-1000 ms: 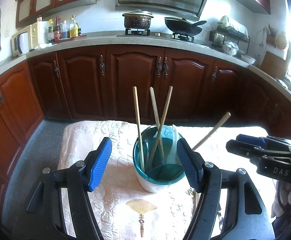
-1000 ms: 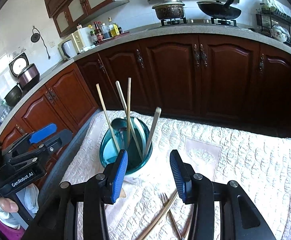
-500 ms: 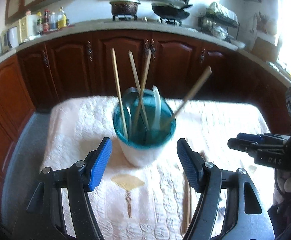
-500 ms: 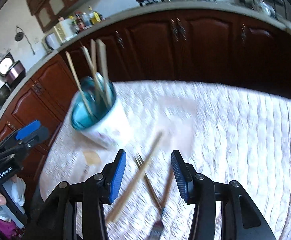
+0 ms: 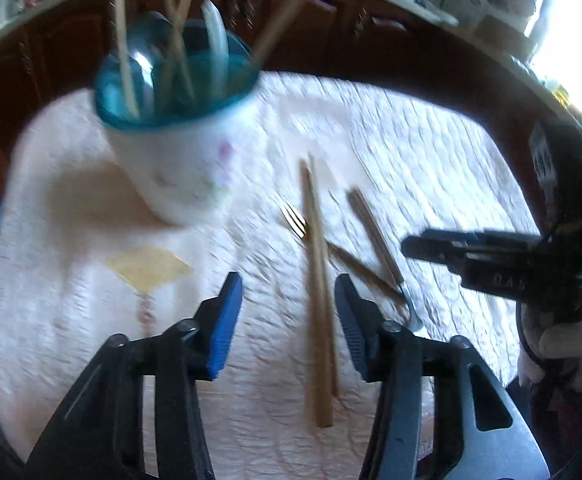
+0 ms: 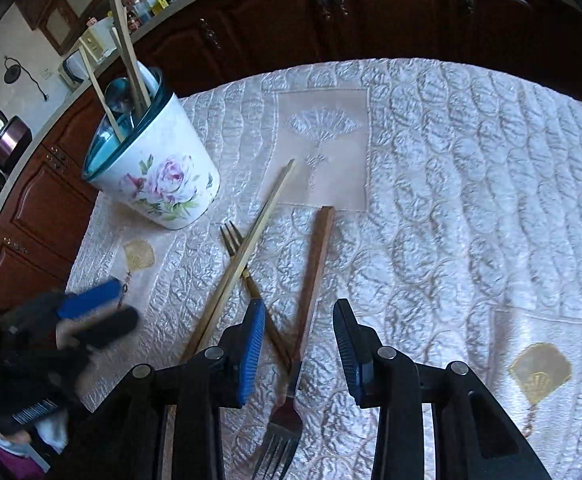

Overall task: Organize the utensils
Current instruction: 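Move both open tools back over the remaining chopsticks and forks, then grasp a wooden chopstick with the left tool while the right grasps another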

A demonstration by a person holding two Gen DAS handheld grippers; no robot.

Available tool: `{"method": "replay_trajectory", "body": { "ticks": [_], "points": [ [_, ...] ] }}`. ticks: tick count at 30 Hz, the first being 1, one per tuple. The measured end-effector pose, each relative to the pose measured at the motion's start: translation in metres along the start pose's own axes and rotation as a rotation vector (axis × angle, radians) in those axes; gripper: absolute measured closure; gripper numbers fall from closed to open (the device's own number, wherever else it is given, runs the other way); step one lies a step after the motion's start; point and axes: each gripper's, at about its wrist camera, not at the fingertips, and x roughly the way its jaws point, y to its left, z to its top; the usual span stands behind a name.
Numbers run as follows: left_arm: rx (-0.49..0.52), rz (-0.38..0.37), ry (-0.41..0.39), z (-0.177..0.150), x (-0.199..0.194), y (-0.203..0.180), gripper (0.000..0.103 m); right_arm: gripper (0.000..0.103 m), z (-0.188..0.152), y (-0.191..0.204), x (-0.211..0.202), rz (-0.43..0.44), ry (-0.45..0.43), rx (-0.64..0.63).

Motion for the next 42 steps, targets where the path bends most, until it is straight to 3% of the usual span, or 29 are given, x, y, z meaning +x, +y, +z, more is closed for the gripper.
{"method": "replay_trajectory", "body": {
  "ticks": [9,19,27,35,42],
  "points": [
    [0.02,-0.003,0.092,-0.008,0.04,-0.01,0.083,0.068,0.002,0.004,0.004,0.015,-0.003,0.017],
    [0.006,-0.017,0.113,-0.003,0.052,-0.009,0.084,0.068,0.001,0.005,0.009,0.03,0.006,0.024],
    [0.023,-0.014,0.121,-0.001,0.058,-0.008,0.097,0.068,0.002,0.009,0.011,0.038,0.008,0.019],
    [0.004,0.012,0.099,-0.017,0.028,0.013,0.097,0.073,0.01,0.021,0.005,0.072,-0.008,-0.012],
    [-0.036,0.047,0.106,-0.036,0.008,0.04,0.097,0.073,0.036,0.027,0.034,0.083,0.006,0.008]
  ]
}}
